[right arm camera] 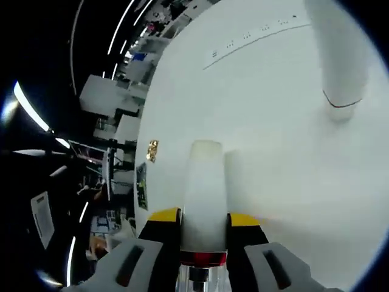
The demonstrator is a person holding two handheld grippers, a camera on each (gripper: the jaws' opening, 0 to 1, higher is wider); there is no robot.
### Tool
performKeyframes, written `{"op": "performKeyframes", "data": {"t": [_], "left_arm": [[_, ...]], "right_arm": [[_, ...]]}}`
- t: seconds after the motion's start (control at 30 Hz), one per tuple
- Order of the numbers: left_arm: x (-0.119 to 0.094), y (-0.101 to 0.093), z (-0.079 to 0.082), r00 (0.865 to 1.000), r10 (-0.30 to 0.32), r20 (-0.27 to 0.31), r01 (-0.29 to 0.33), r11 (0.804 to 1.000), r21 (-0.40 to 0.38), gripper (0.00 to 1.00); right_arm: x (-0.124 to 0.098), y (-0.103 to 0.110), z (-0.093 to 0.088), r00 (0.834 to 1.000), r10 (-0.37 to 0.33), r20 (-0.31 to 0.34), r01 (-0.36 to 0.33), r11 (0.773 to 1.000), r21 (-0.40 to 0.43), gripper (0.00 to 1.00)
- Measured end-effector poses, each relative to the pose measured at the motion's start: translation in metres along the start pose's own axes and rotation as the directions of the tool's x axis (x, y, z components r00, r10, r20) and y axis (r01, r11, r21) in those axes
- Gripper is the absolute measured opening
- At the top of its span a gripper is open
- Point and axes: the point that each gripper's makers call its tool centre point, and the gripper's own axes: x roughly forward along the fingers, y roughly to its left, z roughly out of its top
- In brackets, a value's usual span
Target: Arrange the skincare products in the storage area until every visible bottle or jar stands upright without overlapping.
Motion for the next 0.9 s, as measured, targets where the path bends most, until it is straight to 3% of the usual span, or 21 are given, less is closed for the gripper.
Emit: {"op": "performKeyframes", "data": {"t": [0.17,0.67,0.9], "left_arm": [[0.000,0.000,0.001,1.000,0.002,0.002,-0.002,1.000,0.004,0.52],[-0.001,0.002,0.000,1.000,0.016,0.001,-0.016,1.000,0.006,0.52],[0.000,0.002,0.000,1.000,0.013,-0.001,-0.013,1.000,0.009,0.52]], "right_arm": [[0.000,0.001,-0.001,0.998,0.049,0.041,-0.052,0.996,0.078,0.21],[0.001,0.003,-0.021,0.986,0.120,0.113,-0.139,0.975,0.175,0.21],[-0.005,0.008,-0.020,0.975,0.159,0.156,-0.191,0.958,0.213,0.21]]}}
